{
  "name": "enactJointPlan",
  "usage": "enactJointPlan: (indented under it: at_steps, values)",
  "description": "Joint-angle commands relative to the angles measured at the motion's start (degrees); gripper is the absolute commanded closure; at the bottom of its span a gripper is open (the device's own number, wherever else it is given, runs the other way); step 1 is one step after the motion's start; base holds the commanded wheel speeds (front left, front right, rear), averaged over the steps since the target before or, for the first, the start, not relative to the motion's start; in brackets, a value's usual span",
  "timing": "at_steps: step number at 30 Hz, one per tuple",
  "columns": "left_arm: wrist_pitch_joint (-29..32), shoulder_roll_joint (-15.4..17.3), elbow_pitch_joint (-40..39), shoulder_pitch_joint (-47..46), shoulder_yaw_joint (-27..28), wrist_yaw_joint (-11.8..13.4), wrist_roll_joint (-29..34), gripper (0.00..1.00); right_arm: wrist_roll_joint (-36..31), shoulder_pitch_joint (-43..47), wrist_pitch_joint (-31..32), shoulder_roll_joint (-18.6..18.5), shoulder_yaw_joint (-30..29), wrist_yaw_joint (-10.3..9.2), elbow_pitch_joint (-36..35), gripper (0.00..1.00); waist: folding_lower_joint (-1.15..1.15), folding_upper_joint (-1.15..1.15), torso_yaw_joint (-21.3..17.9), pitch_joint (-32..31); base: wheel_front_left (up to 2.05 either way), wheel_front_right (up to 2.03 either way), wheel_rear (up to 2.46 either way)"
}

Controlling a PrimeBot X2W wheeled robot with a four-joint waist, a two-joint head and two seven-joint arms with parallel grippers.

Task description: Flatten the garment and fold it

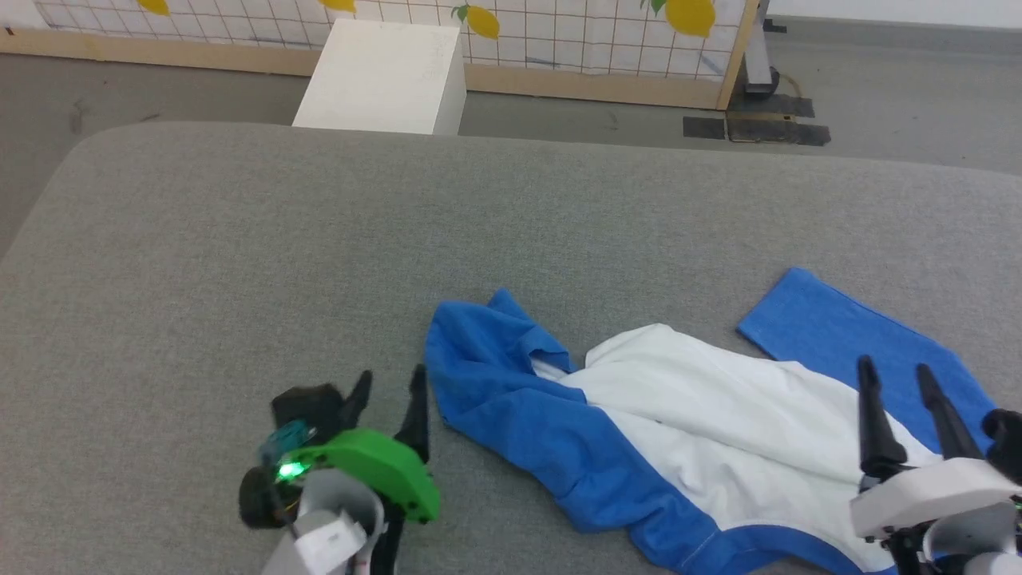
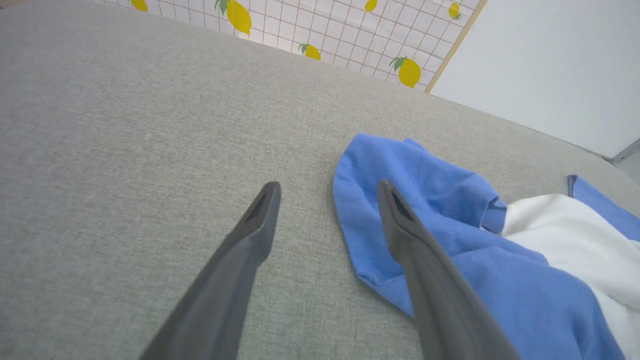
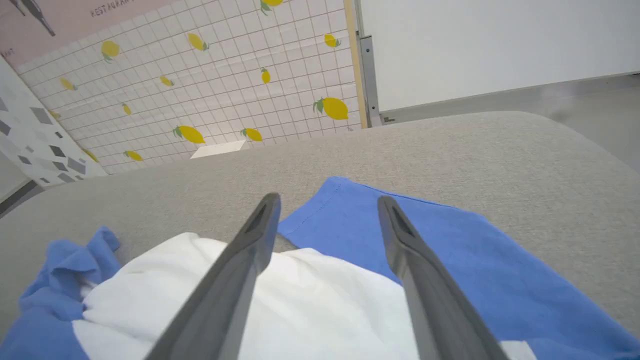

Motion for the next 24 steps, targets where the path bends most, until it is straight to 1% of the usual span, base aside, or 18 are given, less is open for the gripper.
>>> enactJointPlan:
  at_steps: [1,6,8,12,13,15,17,18,19,20,21,24]
  values:
    - [1.5,-0.5,1.1,-2.0,-0.7,-0.2,0.1,0.00,0.2,0.9,-0.5,-0.1,1.1,-0.08,-0.7,0.00,0.00,0.00,0.0,0.1,0.00,0.00,0.00]
    - [8.8,-1.4,7.6,-8.0,-3.4,0.9,-0.6,0.00,0.8,0.7,0.7,-0.1,5.2,-0.08,-1.8,0.00,0.00,0.00,-1.4,0.9,0.00,0.00,0.00]
    - [12.9,-1.5,11.0,-10.3,-4.5,2.6,0.1,0.00,1.0,0.6,1.2,-0.1,6.4,-0.08,-2.0,0.00,0.00,0.00,-2.2,1.3,0.00,0.00,0.00]
    - [18.1,-0.8,16.0,-14.1,-5.8,5.1,1.9,0.00,1.3,0.5,2.0,-0.1,7.7,-0.08,-2.1,0.00,0.00,0.00,-3.5,2.1,0.00,0.00,0.00]
    - [19.4,-0.5,17.1,-14.8,-6.3,5.4,2.4,0.00,1.2,0.5,2.2,-0.1,7.9,-0.08,-2.1,0.00,0.00,0.00,-3.7,2.3,0.00,0.00,0.00]
    - [22.6,0.0,19.4,-15.9,-7.3,5.2,2.9,0.00,1.3,0.4,2.5,-0.1,8.5,-0.08,-2.2,0.00,0.00,0.00,-4.2,2.5,0.00,0.00,0.00]
    - [26.2,0.1,21.4,-16.5,-8.4,3.9,2.7,0.00,1.3,0.4,2.6,-0.1,8.8,-0.08,-2.3,0.00,0.00,0.00,-4.4,2.6,0.00,0.00,0.00]
    - [28.3,0.2,22.3,-16.6,-9.1,2.9,2.5,0.30,1.3,0.4,2.7,-0.1,8.9,-0.08,-2.3,0.00,0.00,0.00,-4.5,2.6,0.00,0.00,0.00]
    - [29.6,0.3,22.8,-16.6,-9.6,2.1,2.3,0.87,1.4,0.5,2.7,-0.1,9.0,-0.08,-2.4,0.00,0.00,0.00,-4.6,2.5,0.00,0.00,0.00]
    - [30.2,0.4,22.9,-16.7,-9.7,1.5,2.1,1.00,1.3,0.6,2.8,-0.1,9.0,-0.08,-2.5,0.00,0.00,0.00,-4.6,2.5,0.00,0.00,0.00]
    - [30.1,0.5,22.8,-16.6,-9.8,1.3,1.9,1.00,1.4,0.6,2.8,-0.1,9.0,-0.08,-2.5,0.00,0.00,0.00,-4.5,2.5,0.00,0.00,0.00]
    - [26.8,0.8,21.3,-16.1,-8.9,1.5,1.5,1.00,1.4,0.8,2.9,-0.1,8.8,-0.08,-2.7,0.00,0.00,0.00,-4.0,2.3,0.00,0.00,0.00]
